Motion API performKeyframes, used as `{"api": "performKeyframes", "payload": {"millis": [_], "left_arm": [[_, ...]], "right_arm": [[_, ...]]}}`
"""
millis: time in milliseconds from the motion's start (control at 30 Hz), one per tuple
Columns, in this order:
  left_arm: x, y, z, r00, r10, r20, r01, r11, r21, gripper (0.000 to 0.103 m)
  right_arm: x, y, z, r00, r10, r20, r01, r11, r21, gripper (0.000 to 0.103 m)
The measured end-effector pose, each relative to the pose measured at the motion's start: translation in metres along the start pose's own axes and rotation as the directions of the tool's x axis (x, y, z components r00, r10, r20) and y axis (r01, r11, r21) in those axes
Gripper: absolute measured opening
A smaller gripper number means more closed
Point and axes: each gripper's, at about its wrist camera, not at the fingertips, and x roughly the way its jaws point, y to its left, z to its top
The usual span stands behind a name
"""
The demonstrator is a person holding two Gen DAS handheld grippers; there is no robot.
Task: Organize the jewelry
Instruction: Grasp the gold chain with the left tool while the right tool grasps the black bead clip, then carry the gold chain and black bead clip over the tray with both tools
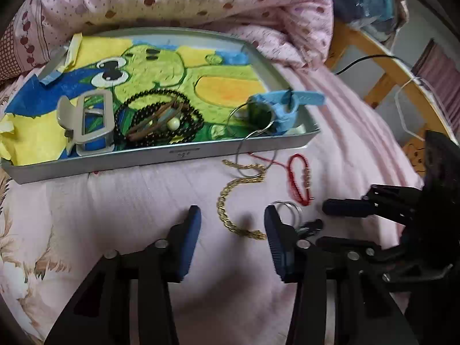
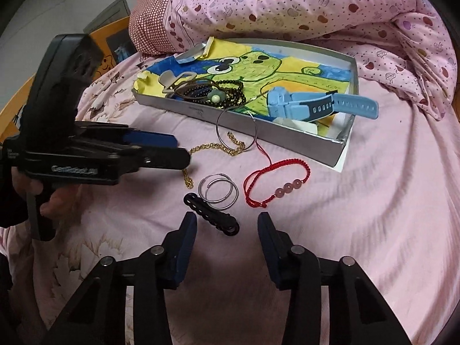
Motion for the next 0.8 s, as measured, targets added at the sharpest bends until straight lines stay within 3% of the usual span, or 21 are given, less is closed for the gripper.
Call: {"api": "performKeyframes", "payload": {"millis": [233,267,400,533,800], "left_arm": [[0.010,0.002,0.004,0.999,0.019,-0.032,-0.019,1.000,-0.004,0.035],[0.011,0.001,0.005,0.999,0.036,-0.036,-0.036,0.999,0.009,0.033],[0.017,-0.009,0.008,0.991,0.120,-0.053,-0.114,0.989,0.096,0.018],[0.019,-0.014,0.007,0.987,0.149,-0.062,-0.138,0.979,0.151,0.003],[0.007,-0.016,-0.005,0.986,0.164,-0.025,-0.158,0.975,0.154,0.003]], "right_arm": [[0.010,0.005,-0.001,1.000,-0.012,-0.015,0.012,0.999,-0.039,0.039],[0.011,0.006,-0.001,1.000,-0.013,-0.015,0.012,0.999,-0.043,0.034],[0.014,0.009,-0.002,1.000,-0.021,-0.022,0.019,0.998,-0.062,0.021],[0.013,0.013,-0.003,0.999,-0.020,-0.026,0.017,0.996,-0.086,0.017],[0.008,0.020,-0.002,0.999,-0.023,-0.035,0.019,0.992,-0.125,0.017]]}}
